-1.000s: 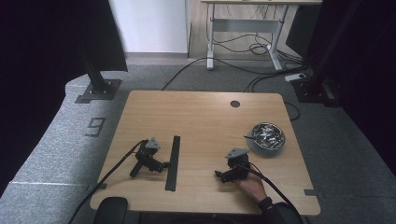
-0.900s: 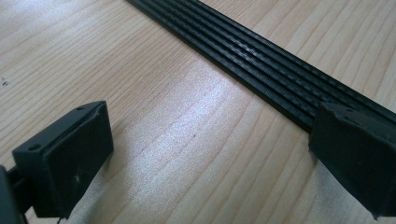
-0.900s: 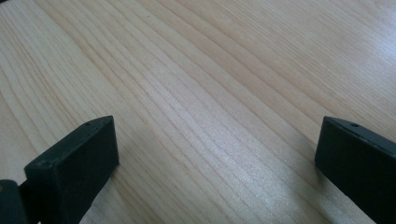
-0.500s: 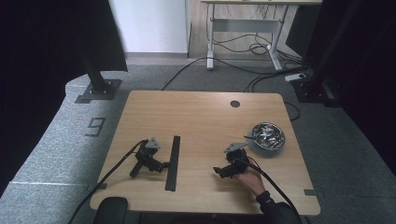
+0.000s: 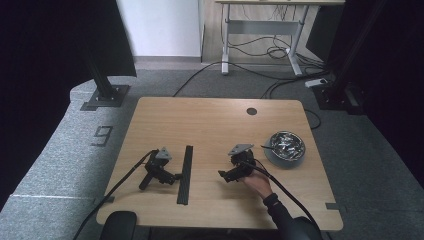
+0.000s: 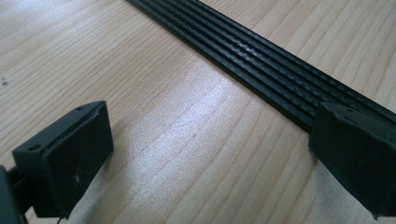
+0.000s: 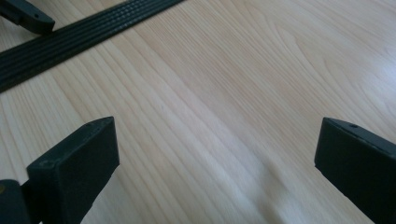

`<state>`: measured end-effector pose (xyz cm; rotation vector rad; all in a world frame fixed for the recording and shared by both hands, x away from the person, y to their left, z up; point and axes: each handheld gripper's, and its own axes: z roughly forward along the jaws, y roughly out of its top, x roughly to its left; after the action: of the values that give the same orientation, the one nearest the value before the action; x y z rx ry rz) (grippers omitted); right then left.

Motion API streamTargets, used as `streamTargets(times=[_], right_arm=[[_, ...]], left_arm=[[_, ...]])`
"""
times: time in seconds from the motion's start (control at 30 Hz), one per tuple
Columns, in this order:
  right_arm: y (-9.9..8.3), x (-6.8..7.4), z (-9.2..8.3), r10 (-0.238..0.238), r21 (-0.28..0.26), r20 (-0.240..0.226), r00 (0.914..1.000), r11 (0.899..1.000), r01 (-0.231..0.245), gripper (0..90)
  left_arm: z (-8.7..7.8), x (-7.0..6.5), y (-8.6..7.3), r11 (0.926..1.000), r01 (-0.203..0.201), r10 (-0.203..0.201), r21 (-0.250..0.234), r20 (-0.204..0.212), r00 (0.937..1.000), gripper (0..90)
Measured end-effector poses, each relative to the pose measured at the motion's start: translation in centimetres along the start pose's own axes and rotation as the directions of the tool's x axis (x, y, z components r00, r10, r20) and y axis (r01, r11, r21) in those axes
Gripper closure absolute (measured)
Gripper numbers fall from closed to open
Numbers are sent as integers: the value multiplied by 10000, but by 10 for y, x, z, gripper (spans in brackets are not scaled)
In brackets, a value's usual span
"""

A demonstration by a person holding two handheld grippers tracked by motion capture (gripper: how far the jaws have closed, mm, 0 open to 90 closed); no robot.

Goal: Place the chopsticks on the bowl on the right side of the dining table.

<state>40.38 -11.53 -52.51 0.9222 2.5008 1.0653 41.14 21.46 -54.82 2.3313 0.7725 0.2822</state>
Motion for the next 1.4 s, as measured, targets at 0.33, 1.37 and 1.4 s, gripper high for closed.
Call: streamTargets(times=[0.33,1.37,1.4], right_arm=[[25,15,29,-454,-294,-496,9977,9986,440,0],[60,52,91,-1105,365,-897,9898,9928,1141,0],[60,51,91,-1077,385,-877,9903,9930,1114,0]], left_arm=[[0,0,0,10000,1,-1,-2,-1,10000,0],[0,0,0,10000,-11,12,14,-7,10000,0],[0,0,0,10000,-12,12,8,1,10000,0]])
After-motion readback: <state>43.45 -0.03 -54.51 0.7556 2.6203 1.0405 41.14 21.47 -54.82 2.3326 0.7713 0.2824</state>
